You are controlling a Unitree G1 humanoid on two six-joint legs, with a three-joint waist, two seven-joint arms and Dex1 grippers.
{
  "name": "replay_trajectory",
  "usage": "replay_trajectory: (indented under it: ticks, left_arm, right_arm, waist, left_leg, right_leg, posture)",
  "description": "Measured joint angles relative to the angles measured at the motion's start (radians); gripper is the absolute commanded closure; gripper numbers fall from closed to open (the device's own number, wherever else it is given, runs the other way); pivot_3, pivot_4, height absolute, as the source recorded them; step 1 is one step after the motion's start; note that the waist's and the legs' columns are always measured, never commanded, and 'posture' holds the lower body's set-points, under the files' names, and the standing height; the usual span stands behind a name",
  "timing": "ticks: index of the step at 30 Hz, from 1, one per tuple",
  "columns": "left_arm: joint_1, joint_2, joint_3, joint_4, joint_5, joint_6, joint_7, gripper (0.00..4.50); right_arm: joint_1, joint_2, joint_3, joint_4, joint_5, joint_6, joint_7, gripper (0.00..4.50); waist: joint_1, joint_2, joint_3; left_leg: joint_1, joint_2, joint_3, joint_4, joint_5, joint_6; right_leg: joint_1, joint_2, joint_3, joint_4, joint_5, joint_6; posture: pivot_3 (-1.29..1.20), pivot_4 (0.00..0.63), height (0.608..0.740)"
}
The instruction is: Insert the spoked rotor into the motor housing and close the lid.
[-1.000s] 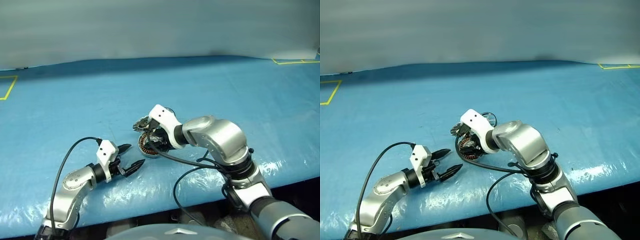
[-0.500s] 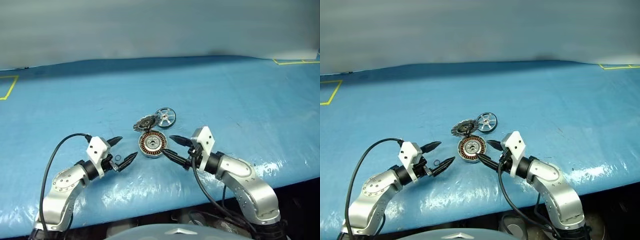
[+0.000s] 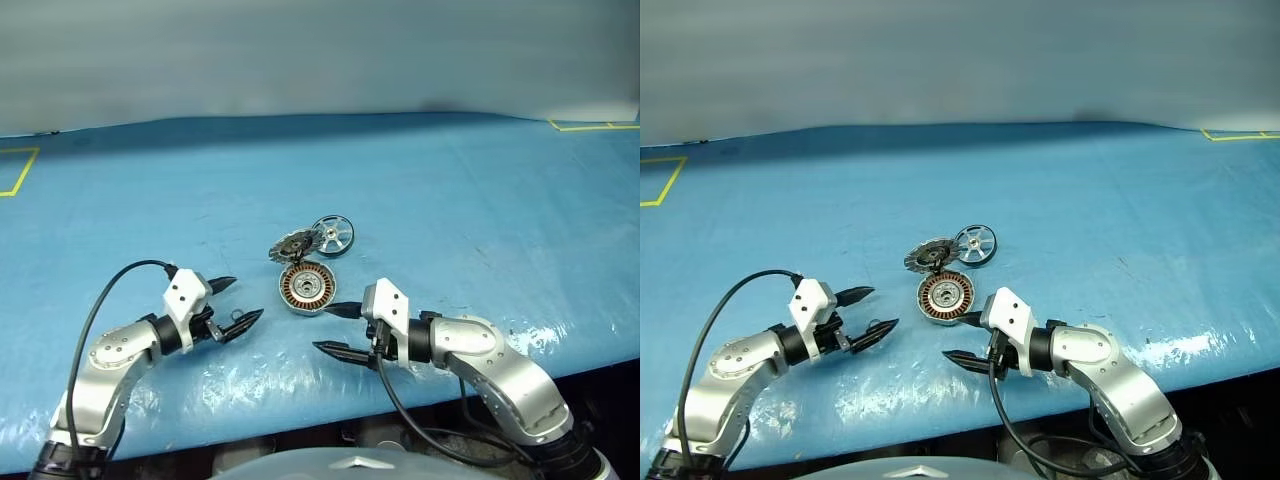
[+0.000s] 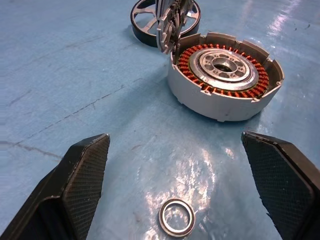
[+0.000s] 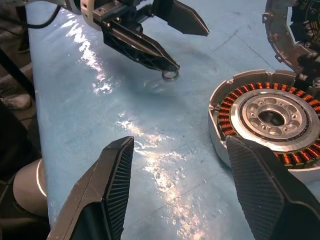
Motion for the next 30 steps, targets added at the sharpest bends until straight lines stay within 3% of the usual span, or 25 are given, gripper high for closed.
replay_trajectory:
  ticks: [5, 13, 19, 30]
  left_arm:
    - [0.062, 0.017, 0.059, -0.008, 0.009, 0.006, 0.012, 0.00]
    - [0.073, -0.055, -0.067, -0.008, 0.068, -0.017, 0.035, 0.00]
    - [0.056, -0.057, -0.078, 0.008, 0.138, -0.034, 0.075, 0.00]
    - [0.029, -0.059, -0.092, 0.006, 0.141, 0.027, 0.077, 0.00]
  right_arm:
    - [-0.010, 0.005, 0.019, 0.027, -0.012, -0.017, -0.016, 1.46]
    - [-0.031, -0.016, 0.081, 0.051, -0.077, -0.039, -0.018, 1.46]
    - [-0.031, -0.026, 0.081, 0.053, -0.080, -0.057, -0.018, 1.46]
    - [-0.031, -0.026, 0.077, 0.063, -0.090, -0.059, -0.048, 1.46]
  waist:
    - [-0.001, 0.000, 0.000]
    - [0.008, -0.001, 0.001]
    - [0.009, -0.001, 0.001]
    - [0.010, -0.001, 0.000]
  left_leg:
    - [0.000, 0.000, 0.001, 0.000, 0.000, 0.000]
    - [0.000, 0.000, 0.001, 0.001, 0.000, 0.000]
    - [0.000, 0.000, 0.001, 0.002, 0.000, 0.000]
    - [0.001, 0.000, 0.001, 0.003, 0.000, 0.000]
  right_leg:
    - [0.000, 0.000, 0.000, 0.000, 0.000, 0.000]
    - [0.000, 0.000, 0.000, 0.000, 0.000, 0.000]
    - [0.001, 0.000, 0.000, 0.001, 0.000, 0.000]
    - [0.002, 0.000, 0.001, 0.001, 0.001, 0.001]
  posture:
    - [0.00, 0.150, 0.740]
    - [0.00, 0.150, 0.740]
    - [0.00, 0.150, 0.740]
    - [0.00, 0.150, 0.740]
